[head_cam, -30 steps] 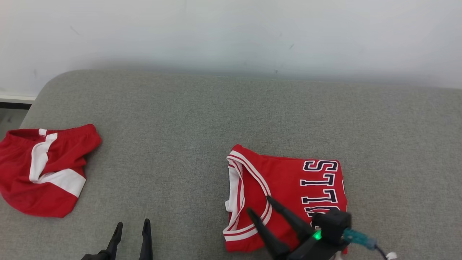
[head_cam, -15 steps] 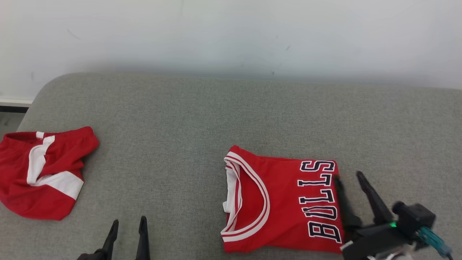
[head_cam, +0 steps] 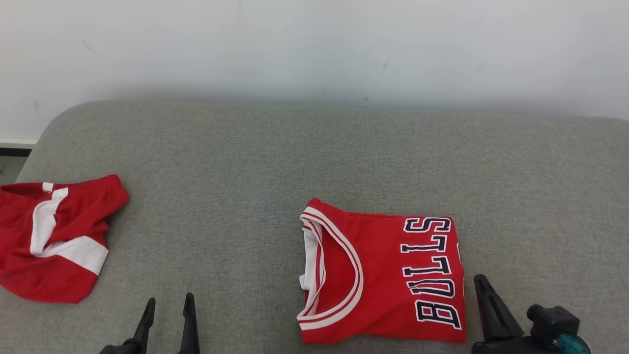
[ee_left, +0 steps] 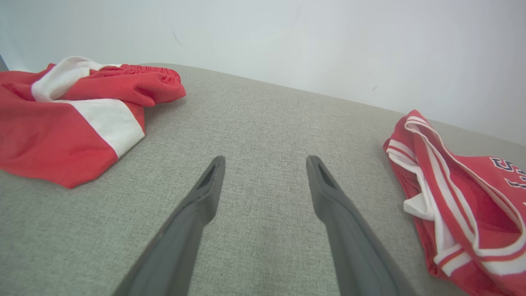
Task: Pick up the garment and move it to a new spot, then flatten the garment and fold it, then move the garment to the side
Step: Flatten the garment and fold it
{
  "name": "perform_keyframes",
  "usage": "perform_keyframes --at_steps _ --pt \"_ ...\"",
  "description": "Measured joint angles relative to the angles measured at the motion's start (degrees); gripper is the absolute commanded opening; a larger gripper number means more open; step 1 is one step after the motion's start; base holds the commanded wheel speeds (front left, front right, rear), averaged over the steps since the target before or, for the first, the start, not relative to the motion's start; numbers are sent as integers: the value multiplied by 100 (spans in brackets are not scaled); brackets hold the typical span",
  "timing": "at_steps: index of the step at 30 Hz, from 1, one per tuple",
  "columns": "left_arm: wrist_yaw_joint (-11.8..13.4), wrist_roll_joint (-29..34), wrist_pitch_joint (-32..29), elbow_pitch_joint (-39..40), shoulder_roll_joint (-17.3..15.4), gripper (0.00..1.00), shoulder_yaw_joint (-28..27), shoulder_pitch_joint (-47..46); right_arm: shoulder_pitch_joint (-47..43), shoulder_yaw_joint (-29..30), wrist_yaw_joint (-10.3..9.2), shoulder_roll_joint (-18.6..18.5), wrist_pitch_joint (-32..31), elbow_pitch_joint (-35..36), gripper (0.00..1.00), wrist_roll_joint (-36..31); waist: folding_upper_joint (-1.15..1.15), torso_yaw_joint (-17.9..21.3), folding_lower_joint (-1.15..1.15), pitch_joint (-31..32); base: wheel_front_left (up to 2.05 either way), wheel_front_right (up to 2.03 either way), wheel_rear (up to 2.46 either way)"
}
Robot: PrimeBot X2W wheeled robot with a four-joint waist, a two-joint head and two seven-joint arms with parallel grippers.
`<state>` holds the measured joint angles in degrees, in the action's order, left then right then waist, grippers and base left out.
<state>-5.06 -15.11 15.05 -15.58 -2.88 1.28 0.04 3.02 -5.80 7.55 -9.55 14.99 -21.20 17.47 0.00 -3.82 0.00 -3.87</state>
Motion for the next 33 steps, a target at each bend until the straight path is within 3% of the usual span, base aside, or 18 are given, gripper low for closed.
perform_keyframes --at_steps 14,29,33 --pt "-35 91 0 -15 1 100 36 -12 741 -736 0 255 -1 -1458 0 -257 0 -119 0 -49 0 0 0" --pt "-42 89 0 -51 1 100 86 -9 786 -2664 0 591 0 -1507 0 79 0 -333 0 31 0 0 0" --pt "-41 89 0 -51 0 100 82 2 912 -2809 0 649 0 -1454 0 256 0 -338 0 78 0 0 0"
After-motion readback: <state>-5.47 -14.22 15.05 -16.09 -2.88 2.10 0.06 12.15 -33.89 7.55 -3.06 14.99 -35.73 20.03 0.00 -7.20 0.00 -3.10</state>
